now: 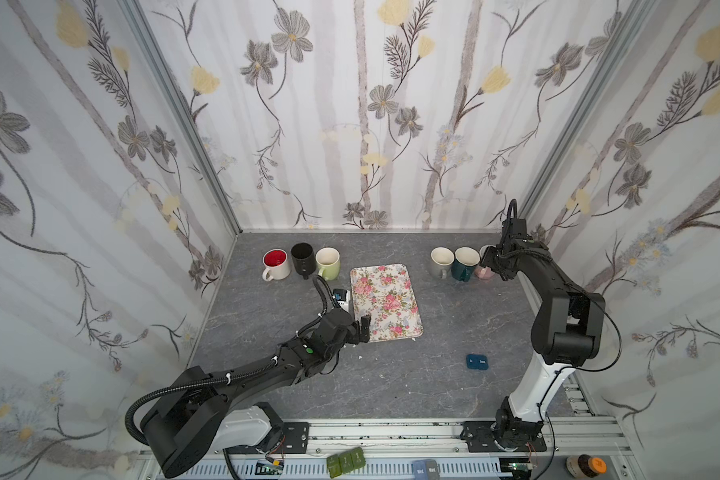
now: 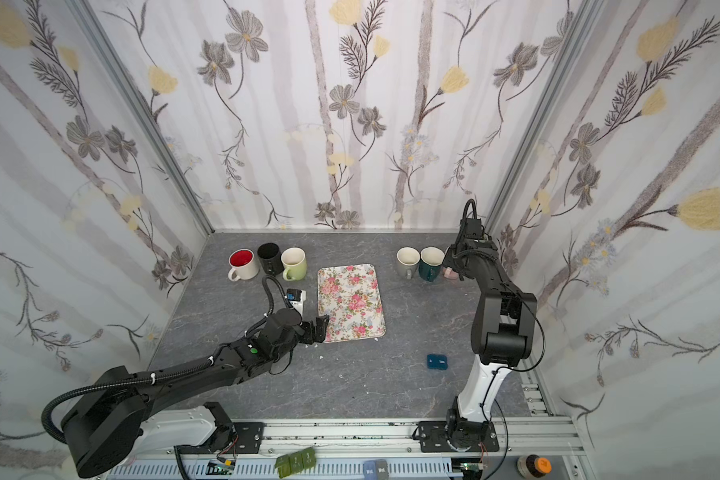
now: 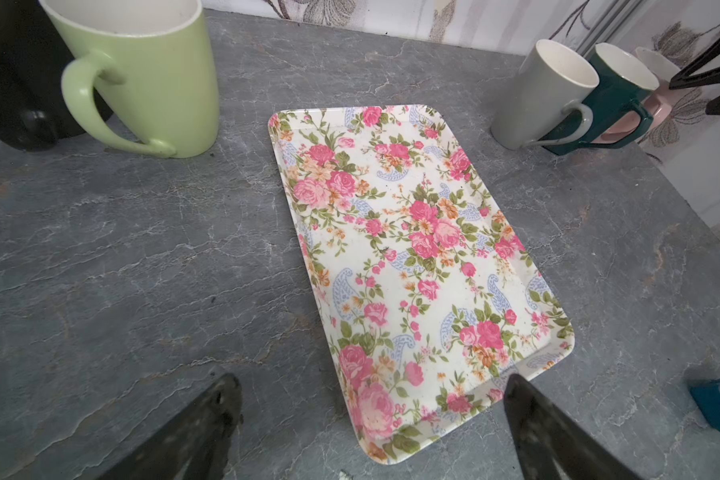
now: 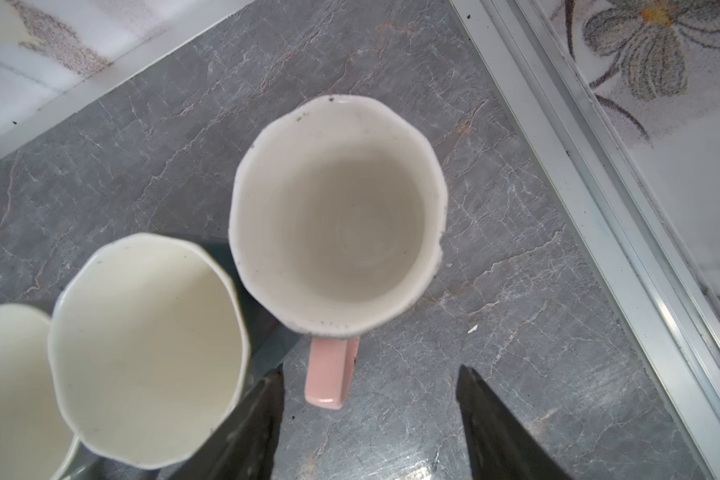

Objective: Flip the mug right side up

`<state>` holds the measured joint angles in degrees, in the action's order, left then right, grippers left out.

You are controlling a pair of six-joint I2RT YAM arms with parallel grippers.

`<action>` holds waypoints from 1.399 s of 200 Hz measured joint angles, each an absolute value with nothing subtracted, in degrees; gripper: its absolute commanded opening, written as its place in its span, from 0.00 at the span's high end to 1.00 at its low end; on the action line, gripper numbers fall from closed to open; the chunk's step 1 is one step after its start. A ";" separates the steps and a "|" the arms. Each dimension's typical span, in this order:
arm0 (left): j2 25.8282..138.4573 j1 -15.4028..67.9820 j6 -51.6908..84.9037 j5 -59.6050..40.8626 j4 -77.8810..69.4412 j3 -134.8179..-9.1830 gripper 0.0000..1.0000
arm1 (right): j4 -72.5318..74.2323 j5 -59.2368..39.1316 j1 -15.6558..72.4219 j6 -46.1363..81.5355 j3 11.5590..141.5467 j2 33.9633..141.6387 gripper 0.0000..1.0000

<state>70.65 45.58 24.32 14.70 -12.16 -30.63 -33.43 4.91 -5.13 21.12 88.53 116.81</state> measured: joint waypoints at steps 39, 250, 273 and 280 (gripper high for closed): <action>70.08 45.43 24.43 14.72 -12.10 -30.63 0.00 | -32.29 6.13 -4.45 21.10 86.24 112.66 0.30; 58.04 18.76 8.80 27.59 -22.63 -19.49 0.00 | 45.56 18.35 -0.69 13.41 12.14 70.24 0.00; 63.92 14.96 8.51 24.47 -22.87 -24.53 0.00 | 47.92 20.18 -0.71 13.45 13.67 74.65 0.00; 64.79 13.78 8.49 23.29 -23.07 -25.26 0.00 | 49.78 20.71 -0.71 13.45 14.24 75.81 0.00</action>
